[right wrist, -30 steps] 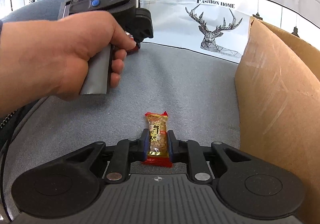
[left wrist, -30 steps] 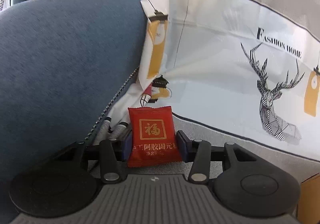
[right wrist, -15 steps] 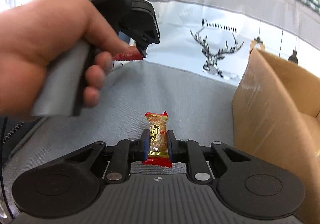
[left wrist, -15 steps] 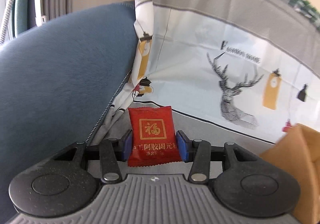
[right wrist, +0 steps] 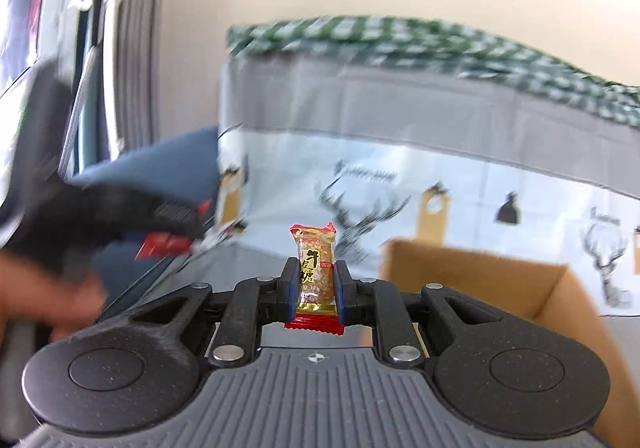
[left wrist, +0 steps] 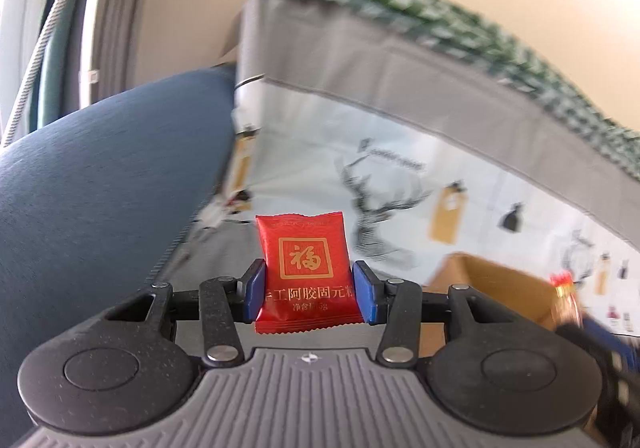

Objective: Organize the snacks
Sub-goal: 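Lift both snacks and carry them over the cardboard box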

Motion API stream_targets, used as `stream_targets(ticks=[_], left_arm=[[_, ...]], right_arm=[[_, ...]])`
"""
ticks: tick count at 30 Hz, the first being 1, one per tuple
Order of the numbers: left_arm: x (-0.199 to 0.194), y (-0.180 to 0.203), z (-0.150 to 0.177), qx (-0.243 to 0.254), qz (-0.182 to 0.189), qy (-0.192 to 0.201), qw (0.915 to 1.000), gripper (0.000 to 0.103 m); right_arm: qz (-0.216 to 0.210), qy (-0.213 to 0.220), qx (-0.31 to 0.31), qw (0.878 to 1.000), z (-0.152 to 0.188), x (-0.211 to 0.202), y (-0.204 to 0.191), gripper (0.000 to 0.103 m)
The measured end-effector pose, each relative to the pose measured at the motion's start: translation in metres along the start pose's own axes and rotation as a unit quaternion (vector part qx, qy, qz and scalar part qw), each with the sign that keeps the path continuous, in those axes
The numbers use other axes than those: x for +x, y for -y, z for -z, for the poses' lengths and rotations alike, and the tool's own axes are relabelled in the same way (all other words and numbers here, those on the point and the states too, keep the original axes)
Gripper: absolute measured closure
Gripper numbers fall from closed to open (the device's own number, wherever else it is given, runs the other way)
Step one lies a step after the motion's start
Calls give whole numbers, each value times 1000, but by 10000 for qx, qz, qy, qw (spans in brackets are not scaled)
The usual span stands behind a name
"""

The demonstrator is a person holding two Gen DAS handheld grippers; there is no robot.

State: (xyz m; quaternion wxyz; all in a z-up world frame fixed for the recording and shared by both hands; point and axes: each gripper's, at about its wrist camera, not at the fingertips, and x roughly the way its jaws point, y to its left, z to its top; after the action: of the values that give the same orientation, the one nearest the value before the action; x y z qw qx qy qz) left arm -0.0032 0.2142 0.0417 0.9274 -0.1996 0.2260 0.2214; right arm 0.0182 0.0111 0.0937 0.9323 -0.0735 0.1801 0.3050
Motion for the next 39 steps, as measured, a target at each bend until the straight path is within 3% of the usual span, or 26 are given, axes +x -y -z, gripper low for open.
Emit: stream_targets(ticks=[7, 11, 16, 28, 39], left_arm=[[-23, 58, 22, 501, 636, 91, 9967, 52], [-23, 86, 33, 913, 910, 198, 9915, 52], [-12, 107, 40, 963, 1198, 183, 9879, 52], [0, 141, 45, 914, 1767, 162, 9799, 52], [-2, 160, 55, 1189, 2028, 227, 9717, 52]], right_arm=[[489, 177, 464, 9976, 8, -15, 84, 85], [706, -39, 649, 9954, 25, -18, 114, 85], [980, -48, 475, 9940, 33, -24, 140, 85], [1433, -106, 478, 9885, 44, -35, 179, 85], [1382, -112, 420, 9895, 44, -31, 176, 85]])
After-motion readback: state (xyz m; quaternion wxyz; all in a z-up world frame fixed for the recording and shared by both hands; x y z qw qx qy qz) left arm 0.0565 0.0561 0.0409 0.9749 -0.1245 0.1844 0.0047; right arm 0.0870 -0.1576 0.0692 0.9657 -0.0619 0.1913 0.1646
